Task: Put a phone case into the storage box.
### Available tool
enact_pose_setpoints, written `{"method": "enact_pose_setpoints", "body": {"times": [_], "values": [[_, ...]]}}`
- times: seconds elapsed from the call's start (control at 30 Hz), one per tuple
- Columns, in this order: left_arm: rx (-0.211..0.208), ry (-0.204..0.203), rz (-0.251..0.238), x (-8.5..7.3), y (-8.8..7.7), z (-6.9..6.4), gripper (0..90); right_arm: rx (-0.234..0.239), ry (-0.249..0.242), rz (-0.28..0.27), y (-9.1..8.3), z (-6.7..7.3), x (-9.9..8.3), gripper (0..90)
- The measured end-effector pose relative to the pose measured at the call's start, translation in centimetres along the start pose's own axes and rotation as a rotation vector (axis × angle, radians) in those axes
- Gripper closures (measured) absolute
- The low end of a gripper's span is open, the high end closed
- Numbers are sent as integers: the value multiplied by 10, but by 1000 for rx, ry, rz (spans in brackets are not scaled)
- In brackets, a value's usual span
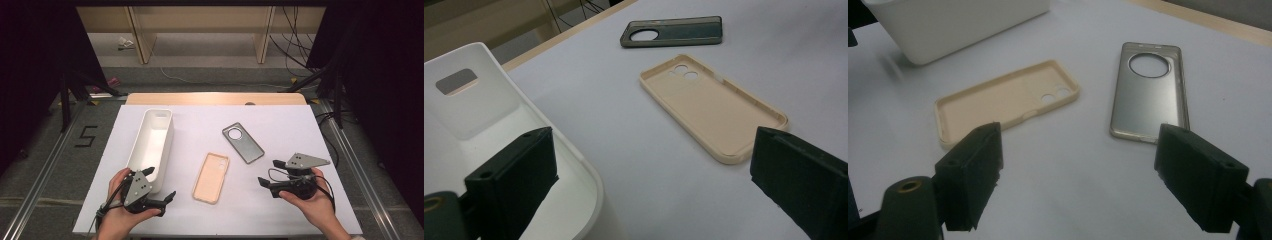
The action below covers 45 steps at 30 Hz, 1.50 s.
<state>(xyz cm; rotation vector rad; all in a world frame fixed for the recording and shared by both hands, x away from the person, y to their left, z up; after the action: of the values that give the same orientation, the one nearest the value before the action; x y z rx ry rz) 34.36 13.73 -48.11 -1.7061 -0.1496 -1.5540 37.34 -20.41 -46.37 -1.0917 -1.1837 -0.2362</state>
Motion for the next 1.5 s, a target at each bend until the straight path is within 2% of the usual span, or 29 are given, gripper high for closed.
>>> {"method": "enact_pose_setpoints", "body": {"times": [0.3,0.43,0.53,0.67,0.9,0.97,1.03,1.1,1.13,1.27,1.3,1.4,1.5], "values": [[-1,-2,-2,0,0,0,48,-2,5,2,2,-1,0,204],[-1,-2,-3,0,0,1,52,-16,12,-5,4,-6,2,218],[3,-3,-3,0,0,3,55,-40,24,-19,10,-17,5,254],[13,-3,-12,1,0,7,61,-55,64,-29,15,-29,7,254],[8,-4,-21,2,2,9,71,-81,74,-33,20,-41,10,258],[10,-4,-20,2,2,10,79,-103,82,-32,26,-50,13,273],[11,-1,-18,2,2,11,84,-114,90,-26,30,-57,15,346],[8,-7,-22,2,2,12,88,-119,91,-25,33,-61,17,376],[9,-7,-23,2,3,13,90,-130,96,-14,38,-69,19,425],[6,-7,-21,1,4,14,91,-153,106,15,51,-84,23,490],[6,-9,-21,1,4,14,91,-153,106,15,51,-84,23,490],[7,-6,-19,0,4,15,92,-162,116,57,64,-93,24,572],[9,-7,-15,0,4,15,95,-155,121,108,74,-99,23,722]]}}
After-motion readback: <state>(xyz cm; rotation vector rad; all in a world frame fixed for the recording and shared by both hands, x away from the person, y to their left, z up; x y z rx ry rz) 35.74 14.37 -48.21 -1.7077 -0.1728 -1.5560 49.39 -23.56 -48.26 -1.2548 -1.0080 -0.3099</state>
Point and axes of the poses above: each handheld gripper's, and its own axes: y roughly forward along the jaws, x roughly out of its top, z roughly to its left, the point moved 8 cm from there along y, roughly forward along the jaws, and after that the axes turned 9 degrees about -x, right-handed, at the moved point
